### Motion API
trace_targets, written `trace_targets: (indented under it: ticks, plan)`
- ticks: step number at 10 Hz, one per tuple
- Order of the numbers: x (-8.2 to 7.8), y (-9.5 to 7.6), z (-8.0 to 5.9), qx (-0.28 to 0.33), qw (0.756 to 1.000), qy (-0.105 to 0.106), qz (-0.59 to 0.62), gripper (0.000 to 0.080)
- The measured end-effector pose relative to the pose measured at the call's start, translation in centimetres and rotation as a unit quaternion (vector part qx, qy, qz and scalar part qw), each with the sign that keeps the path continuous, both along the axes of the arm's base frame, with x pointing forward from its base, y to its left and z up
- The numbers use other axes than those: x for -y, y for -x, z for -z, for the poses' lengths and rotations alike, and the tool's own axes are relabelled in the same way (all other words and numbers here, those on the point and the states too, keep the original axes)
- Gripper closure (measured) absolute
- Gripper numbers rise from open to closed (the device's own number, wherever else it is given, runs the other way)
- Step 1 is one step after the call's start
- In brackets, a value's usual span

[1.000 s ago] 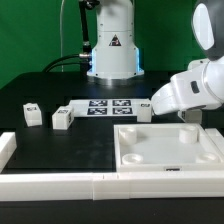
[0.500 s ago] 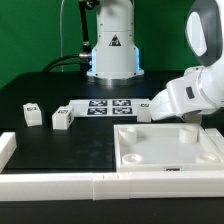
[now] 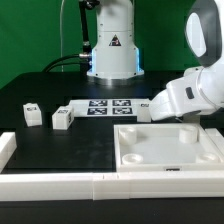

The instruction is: Assemble one leg

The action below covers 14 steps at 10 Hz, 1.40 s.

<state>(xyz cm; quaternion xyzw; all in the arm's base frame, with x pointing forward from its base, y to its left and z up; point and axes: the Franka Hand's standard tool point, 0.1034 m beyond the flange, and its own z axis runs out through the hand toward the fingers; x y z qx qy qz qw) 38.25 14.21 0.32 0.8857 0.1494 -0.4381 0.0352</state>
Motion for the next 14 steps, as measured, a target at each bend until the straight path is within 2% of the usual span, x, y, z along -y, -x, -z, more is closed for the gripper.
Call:
trace_targets:
  ticks: [3, 4, 7, 8, 9, 11, 13, 14]
  plan:
    - [0.1, 0.0, -0.2, -0.002, 1.000, -0.001, -0.001, 0.0512]
    - [0.3, -0.2, -1.2, -0.010, 1.000, 0.001, -0.001, 0.0512]
    - [0.4, -1.8, -6.6, -0.022, 1.000, 0.010, -0.008, 0.0512]
    - [0.3, -2.7, -7.2, -0.012, 1.000, 0.008, -0.007, 0.0511]
    - [0.2, -2.8, -6.6, 0.007, 1.000, 0.002, -0.006, 0.0511]
    - [0.2, -2.7, -6.5, 0.005, 1.000, 0.003, -0.006, 0.0511]
    - [-0.1, -3.9, -6.2, 0.086, 0.996, -0.019, -0.001, 0.0511]
    - [-0.1, -4.5, -6.2, 0.150, 0.988, -0.036, 0.003, 0.0511]
